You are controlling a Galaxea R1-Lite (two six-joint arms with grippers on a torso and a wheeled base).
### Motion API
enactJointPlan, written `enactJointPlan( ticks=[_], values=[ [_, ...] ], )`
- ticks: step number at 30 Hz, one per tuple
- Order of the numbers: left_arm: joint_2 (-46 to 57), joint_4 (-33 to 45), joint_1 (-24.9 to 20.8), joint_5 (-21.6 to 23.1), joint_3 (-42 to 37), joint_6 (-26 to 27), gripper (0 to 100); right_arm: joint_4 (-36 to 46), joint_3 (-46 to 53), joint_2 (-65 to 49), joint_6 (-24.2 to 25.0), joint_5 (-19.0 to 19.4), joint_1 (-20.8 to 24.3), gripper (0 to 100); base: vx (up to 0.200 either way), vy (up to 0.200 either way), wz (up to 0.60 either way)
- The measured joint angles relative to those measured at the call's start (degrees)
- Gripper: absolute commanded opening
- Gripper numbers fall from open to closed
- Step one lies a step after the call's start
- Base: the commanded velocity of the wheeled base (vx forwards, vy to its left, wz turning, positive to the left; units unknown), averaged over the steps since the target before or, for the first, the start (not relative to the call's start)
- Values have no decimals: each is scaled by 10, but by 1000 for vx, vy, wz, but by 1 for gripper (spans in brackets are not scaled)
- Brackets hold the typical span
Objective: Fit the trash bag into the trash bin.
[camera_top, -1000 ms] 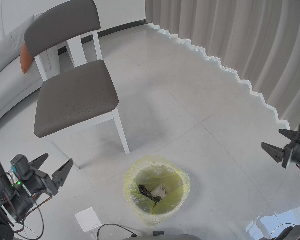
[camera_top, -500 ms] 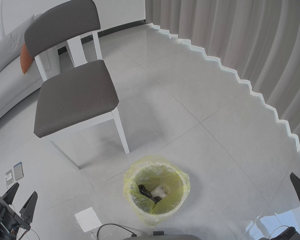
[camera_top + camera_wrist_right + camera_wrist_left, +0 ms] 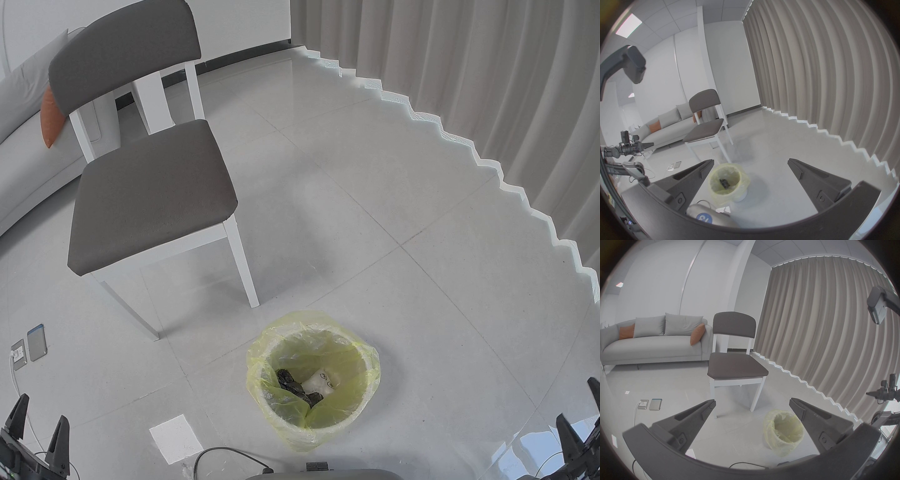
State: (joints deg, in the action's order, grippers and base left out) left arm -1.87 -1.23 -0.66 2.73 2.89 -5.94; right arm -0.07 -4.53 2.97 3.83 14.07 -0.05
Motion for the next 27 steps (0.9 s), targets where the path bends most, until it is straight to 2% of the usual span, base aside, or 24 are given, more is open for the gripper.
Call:
enactJointPlan(
  ticks=[4, 7, 10, 13, 15, 17, 20, 24, 27],
  values=[
    [7, 1, 3, -33, -13, 22, 100, -38, 23, -13, -20, -82, 1, 100, 0, 0, 0],
    [10, 6, 4, -52, -17, 30, 100, -44, 31, -18, -37, -114, 2, 100, 0, 0, 0],
    [11, 8, 5, -55, -18, 31, 100, -44, 34, -21, -54, -104, 3, 100, 0, 0, 0],
    [12, 9, 5, -56, -19, 31, 100, -35, 35, -22, -68, -52, 3, 100, 0, 0, 0],
    [12, 9, 5, -57, -19, 31, 100, -31, 35, -23, -72, -33, 3, 100, 0, 0, 0],
    [12, 9, 6, -57, -19, 31, 100, -28, 35, -23, -72, -31, 3, 100, 0, 0, 0],
    [12, 10, 6, -57, -19, 30, 100, -31, 35, -23, -60, -65, 3, 100, 0, 0, 0],
    [12, 10, 6, -57, -19, 29, 100, -39, 35, -23, -39, -154, 3, 100, 0, 0, 0],
    [12, 11, 6, -57, -19, 30, 100, -33, 35, -23, -17, -181, 3, 100, 0, 0, 0]
  ],
)
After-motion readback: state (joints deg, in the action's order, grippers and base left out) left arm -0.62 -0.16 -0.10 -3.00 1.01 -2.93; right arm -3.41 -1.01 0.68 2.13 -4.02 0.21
